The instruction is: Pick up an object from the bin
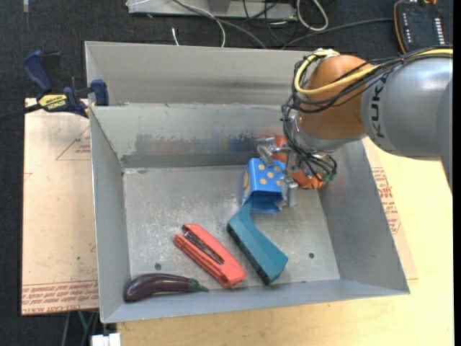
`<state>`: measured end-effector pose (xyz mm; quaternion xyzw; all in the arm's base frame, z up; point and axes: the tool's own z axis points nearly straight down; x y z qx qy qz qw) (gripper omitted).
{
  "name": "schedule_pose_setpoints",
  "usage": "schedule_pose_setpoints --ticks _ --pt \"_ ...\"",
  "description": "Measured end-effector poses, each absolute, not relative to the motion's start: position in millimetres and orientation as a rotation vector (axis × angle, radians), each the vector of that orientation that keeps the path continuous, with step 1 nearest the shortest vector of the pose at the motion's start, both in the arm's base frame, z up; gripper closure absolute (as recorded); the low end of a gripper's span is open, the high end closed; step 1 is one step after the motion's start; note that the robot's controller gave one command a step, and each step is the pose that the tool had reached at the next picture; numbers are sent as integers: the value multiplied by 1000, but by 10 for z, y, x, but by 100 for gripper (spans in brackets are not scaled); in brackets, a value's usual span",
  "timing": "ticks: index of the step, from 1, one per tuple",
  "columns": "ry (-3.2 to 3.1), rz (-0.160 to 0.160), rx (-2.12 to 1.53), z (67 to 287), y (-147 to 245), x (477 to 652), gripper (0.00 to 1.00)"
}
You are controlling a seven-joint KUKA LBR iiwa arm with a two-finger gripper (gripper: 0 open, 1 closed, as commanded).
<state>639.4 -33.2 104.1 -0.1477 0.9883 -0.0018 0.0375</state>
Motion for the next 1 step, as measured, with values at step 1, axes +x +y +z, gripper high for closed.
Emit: schedule_pose_setpoints --ticks 1 --pt "3043 1 -292 1036 -364 6393 0"
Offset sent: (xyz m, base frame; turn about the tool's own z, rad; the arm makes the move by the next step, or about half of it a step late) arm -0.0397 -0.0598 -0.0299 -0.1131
